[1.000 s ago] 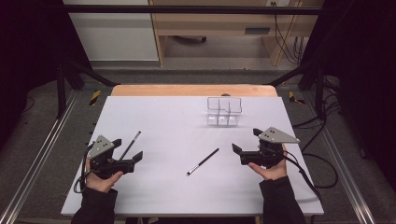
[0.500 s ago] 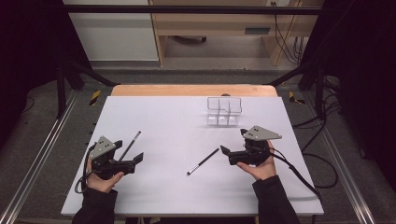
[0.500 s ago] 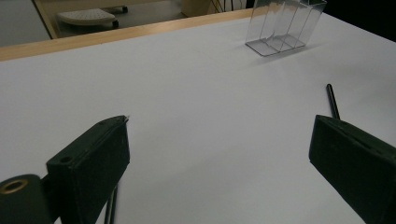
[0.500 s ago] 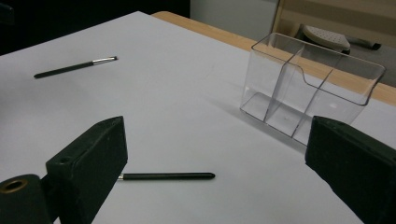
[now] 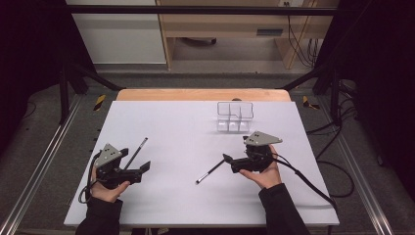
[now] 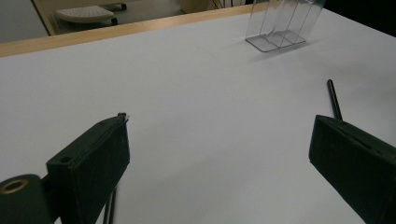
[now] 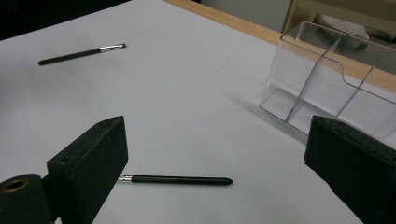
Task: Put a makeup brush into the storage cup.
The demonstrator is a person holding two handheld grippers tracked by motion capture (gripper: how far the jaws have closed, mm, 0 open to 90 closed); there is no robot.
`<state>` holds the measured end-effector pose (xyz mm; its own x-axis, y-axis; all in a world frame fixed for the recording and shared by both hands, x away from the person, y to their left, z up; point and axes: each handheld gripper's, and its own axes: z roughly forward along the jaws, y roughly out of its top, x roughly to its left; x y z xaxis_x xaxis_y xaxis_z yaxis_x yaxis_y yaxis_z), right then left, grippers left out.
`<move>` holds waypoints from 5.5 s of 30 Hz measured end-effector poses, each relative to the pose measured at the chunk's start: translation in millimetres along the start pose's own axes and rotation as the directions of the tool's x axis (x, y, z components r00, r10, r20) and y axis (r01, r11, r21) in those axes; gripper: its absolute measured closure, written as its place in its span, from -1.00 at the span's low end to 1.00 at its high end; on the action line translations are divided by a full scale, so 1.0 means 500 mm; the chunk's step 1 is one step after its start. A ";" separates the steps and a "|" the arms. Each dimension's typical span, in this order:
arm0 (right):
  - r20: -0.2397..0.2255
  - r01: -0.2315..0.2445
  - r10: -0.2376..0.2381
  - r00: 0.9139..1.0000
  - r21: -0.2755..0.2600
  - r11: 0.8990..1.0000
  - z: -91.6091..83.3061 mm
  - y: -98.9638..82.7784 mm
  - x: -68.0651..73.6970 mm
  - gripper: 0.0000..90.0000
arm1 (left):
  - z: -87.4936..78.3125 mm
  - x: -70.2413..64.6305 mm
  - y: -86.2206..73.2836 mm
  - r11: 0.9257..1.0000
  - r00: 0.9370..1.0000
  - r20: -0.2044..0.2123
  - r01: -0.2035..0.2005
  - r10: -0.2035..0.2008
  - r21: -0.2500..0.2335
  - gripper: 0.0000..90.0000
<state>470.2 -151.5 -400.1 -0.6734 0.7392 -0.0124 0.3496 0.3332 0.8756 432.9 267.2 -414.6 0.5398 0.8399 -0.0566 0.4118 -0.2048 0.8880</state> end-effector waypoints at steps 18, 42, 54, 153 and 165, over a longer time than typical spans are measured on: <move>-0.049 0.034 -0.030 0.998 0.098 0.995 0.067 -0.009 0.015 -0.84 | 0.002 -0.002 -0.001 1.000 1.000 0.005 -0.009 0.009 0.008 -0.90; -0.132 0.086 -0.056 0.990 0.232 0.969 0.139 -0.044 0.036 -0.80 | 0.005 -0.005 -0.002 1.000 1.000 0.006 -0.021 0.021 0.015 -0.90; -0.180 0.141 -0.088 0.980 0.304 0.942 0.181 -0.059 0.052 -0.78 | 0.006 -0.005 -0.002 1.000 1.000 0.009 -0.023 0.023 0.022 -0.89; -0.163 0.156 -0.110 0.980 0.304 0.940 0.154 -0.056 0.069 0.44 | 0.004 -0.007 -0.001 0.999 0.999 0.028 -0.029 0.028 0.019 -0.86; -0.185 0.139 -0.083 0.979 0.315 0.939 0.182 -0.061 0.074 0.36 | 0.005 -0.008 -0.001 0.999 0.999 0.033 -0.031 0.031 0.018 -0.86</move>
<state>494.3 -81.0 -471.1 -0.8089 0.5880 0.0045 0.4400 0.6001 0.6680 432.2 262.6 -415.7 0.5762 0.8161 -0.0445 0.4079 -0.2400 0.8809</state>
